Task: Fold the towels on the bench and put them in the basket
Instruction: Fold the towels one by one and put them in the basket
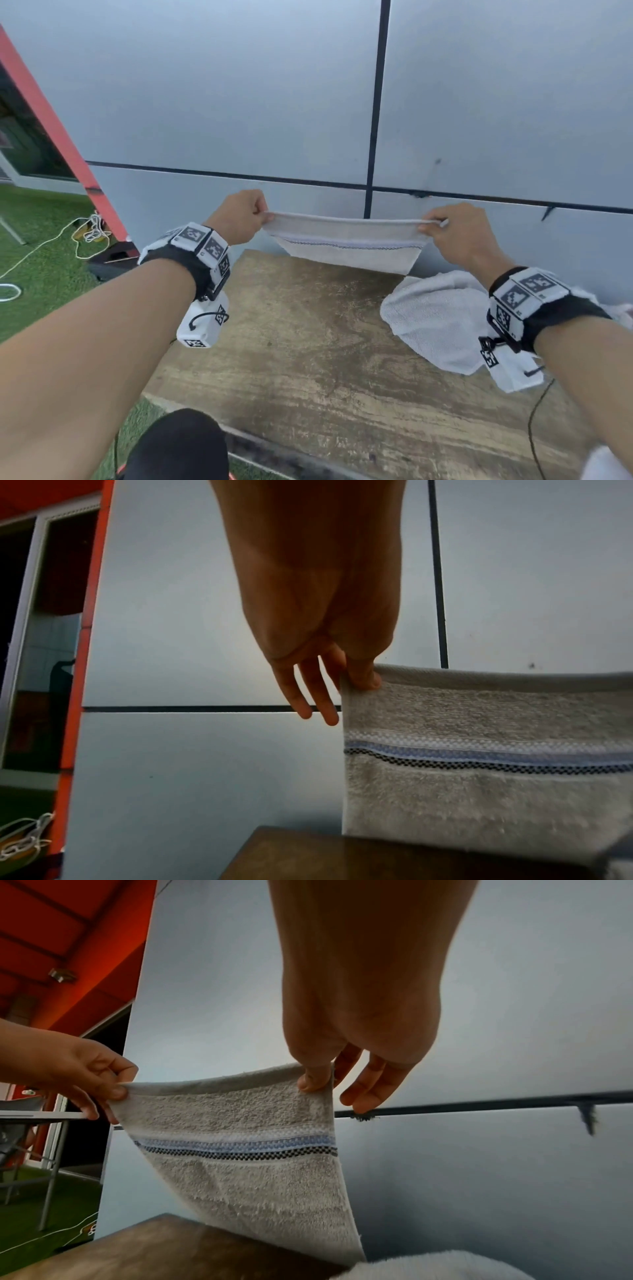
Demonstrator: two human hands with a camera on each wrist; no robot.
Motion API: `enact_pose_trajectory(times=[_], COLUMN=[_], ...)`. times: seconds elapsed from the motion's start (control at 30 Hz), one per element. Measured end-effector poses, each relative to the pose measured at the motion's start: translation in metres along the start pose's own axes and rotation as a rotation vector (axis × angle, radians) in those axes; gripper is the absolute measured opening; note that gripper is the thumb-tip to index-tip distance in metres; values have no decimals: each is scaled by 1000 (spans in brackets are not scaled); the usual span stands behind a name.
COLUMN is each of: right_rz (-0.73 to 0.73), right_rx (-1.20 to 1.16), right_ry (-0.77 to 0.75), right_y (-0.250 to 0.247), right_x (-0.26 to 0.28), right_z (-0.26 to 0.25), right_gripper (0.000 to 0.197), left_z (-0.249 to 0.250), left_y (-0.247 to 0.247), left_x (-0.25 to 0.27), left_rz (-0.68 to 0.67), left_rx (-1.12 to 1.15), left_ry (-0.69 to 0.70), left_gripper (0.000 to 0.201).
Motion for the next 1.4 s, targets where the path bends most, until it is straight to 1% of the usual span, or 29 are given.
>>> enact_pose_trajectory(times=[0.1, 0.2, 0.33, 0.4, 0.5, 0.57, 0.7, 0.8, 0.87, 0.97, 1.07, 1.13, 1.23, 1.4], right_rz=[-79, -123, -210, -230, -234, -225, -201, -207, -247, -336, -427, -446, -459, -379], right_rx=[-27, -79, -187, -191, -237, -265, -242, -269, -273, -216, -212, -221, -265, -301], right_ry=[38, 81, 73, 59, 53, 51, 38, 22, 30, 40, 119, 175, 225, 234], right_y=[3, -5, -16, -20, -26, -31, -44, -55, -59, -64, -65, -64, -56, -37], right_x=[40, 81, 130, 150, 174, 188, 212, 229, 239, 251, 258, 260, 256, 221], right_z=[-1, -2, -5, -6, -10, -14, -22, -28, -27, -20, -12, -9, -5, -10], right_gripper=[15, 18, 22, 22, 20, 18, 18, 17, 18, 18, 29, 27, 26, 18], left_z=[-3, -6, -13, -12, -6, -2, 6, 9, 10, 15, 20, 19, 15, 0], left_y=[5, 6, 3, -3, -11, -15, -21, -20, -17, -11, -2, 4, 11, 25], left_x=[40, 77, 119, 140, 171, 189, 221, 243, 256, 274, 287, 290, 283, 256], left_rz=[-90, -149, -207, -205, -163, -123, -53, -87, -149, -247, -353, -385, -351, -180], left_rx=[-52, -78, 9, 80, 193, 226, 295, 300, 361, 444, 515, 543, 570, 599], left_ry=[5, 7, 31, 45, 67, 76, 63, 67, 64, 34, -2, -18, -54, -141], left_gripper=[17, 18, 20, 21, 21, 23, 26, 27, 28, 25, 22, 22, 23, 22])
Point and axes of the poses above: each hand's wrist, its own x-axis away from the middle knuckle, its own y-axis out of the palm, z = x × y, the point moved 4 cm from there along -x, towards the middle knuckle, and after that the axes turned 4 degrees about y, right-handed, at the moved point
